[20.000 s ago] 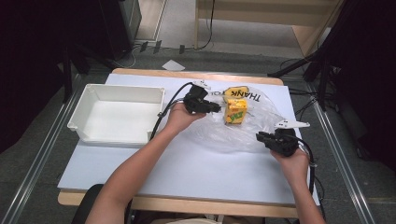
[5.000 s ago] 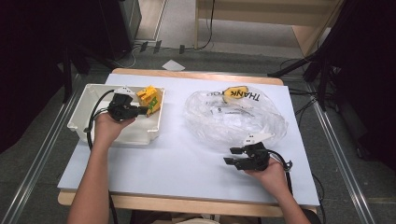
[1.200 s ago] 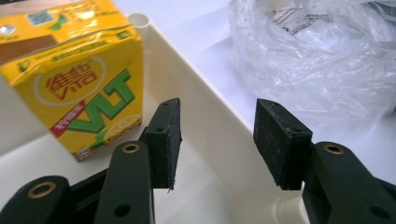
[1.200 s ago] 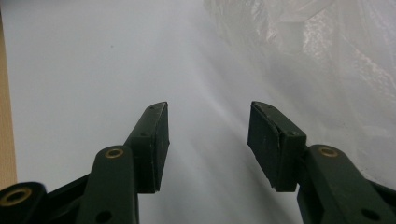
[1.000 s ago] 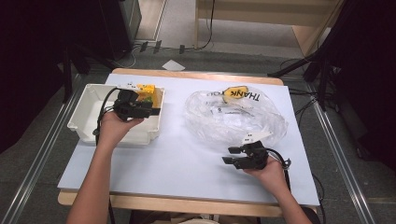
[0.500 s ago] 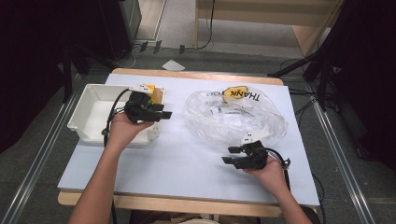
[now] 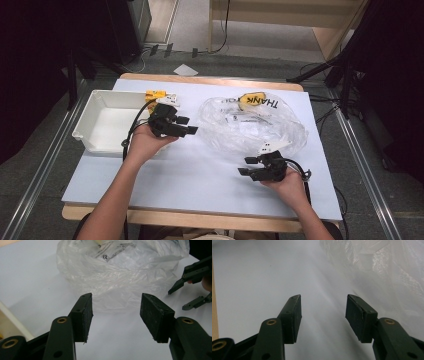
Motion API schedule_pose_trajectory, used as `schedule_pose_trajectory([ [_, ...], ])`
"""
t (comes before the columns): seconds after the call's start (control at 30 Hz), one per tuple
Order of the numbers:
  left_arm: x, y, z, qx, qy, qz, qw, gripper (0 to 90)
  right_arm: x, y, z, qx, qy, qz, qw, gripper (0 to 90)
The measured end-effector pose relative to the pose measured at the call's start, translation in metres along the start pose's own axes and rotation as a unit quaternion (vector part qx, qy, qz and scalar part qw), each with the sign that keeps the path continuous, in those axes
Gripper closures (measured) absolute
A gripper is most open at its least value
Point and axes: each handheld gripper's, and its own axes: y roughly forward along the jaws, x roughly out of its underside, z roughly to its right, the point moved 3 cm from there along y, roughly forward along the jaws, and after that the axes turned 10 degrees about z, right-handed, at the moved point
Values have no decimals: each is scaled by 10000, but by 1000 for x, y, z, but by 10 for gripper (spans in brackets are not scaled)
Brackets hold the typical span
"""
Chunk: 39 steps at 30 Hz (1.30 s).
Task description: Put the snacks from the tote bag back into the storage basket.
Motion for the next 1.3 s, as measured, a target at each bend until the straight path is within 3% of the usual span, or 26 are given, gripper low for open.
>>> schedule_pose_trajectory([
  [0.17, 3, 10, 7, 74, 75, -143, 9998, 443, 0, 0, 0, 6, -5, 1, 10000, 478],
  [0.6, 4, 22, 31, 345, 270, -213, 9988, 443, 1, -2, 0, 61, 12, 20, 10000, 477],
  [0.73, 12, 26, 44, 352, 464, -132, 9982, 444, 1, -3, 0, 104, 31, 44, 9999, 477],
  [0.87, 21, 28, 51, 442, 417, -125, 9981, 441, 2, -5, 0, 138, 21, 56, 9999, 477],
  [1.3, 50, 40, 63, 403, 486, -170, 9979, 435, 3, -5, 0, 166, 19, 44, 9999, 477],
])
